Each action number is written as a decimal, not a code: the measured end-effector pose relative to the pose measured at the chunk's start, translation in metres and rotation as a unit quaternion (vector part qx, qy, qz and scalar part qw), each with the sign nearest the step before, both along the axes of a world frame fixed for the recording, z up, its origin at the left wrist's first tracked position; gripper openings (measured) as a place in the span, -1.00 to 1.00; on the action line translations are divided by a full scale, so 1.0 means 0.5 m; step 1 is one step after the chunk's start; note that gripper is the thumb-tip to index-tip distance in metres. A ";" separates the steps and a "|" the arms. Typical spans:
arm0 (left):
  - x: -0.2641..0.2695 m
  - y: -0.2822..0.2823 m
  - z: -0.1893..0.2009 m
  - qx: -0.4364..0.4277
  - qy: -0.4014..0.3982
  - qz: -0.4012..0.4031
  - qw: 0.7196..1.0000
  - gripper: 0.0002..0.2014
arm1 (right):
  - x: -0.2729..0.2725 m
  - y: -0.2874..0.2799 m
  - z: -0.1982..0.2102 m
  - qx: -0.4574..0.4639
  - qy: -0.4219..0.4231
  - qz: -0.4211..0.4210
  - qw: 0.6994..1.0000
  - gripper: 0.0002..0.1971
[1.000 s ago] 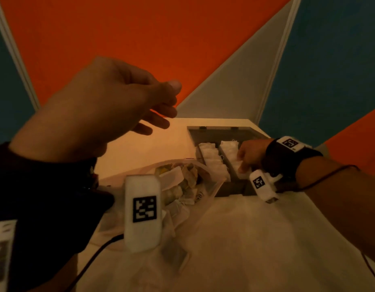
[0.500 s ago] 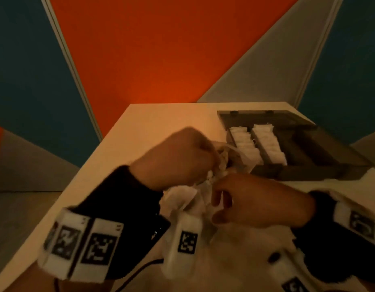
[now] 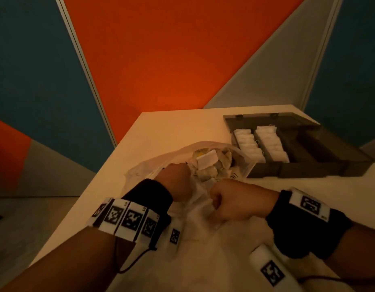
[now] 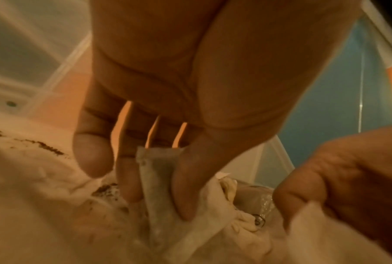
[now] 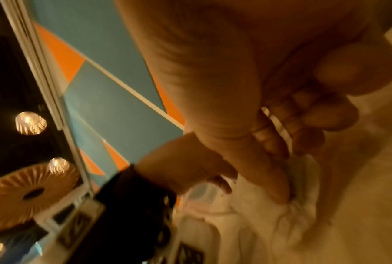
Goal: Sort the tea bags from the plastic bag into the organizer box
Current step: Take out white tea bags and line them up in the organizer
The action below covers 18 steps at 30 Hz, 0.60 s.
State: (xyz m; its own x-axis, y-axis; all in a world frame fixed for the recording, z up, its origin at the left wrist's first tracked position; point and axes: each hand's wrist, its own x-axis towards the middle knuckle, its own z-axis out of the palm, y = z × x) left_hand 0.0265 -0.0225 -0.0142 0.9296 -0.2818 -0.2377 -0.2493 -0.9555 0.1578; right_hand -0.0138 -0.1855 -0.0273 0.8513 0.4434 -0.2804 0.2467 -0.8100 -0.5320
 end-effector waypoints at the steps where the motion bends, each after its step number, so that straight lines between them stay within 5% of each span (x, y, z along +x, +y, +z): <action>1: -0.002 0.005 -0.001 -0.022 -0.011 0.009 1.000 -0.72 | 0.001 -0.010 0.008 0.031 0.008 -0.027 0.999 -0.82; 4: -0.011 0.019 0.001 -0.117 -0.067 0.028 0.991 -0.76 | 0.002 -0.038 0.045 0.128 0.011 -0.132 0.983 -0.87; 8: -0.035 0.022 0.012 -0.278 -0.098 0.065 0.953 -0.67 | 0.001 -0.062 0.067 0.357 0.048 -0.213 0.908 -0.70; 13: -0.078 -0.019 0.037 -0.502 -0.044 0.121 0.855 -0.66 | 0.003 -0.070 0.077 0.527 0.087 -0.223 0.815 -0.66; 18: -0.097 -0.055 0.115 -0.632 -0.011 0.105 0.768 -0.71 | 0.019 -0.088 0.132 0.566 0.040 -0.264 0.780 -0.72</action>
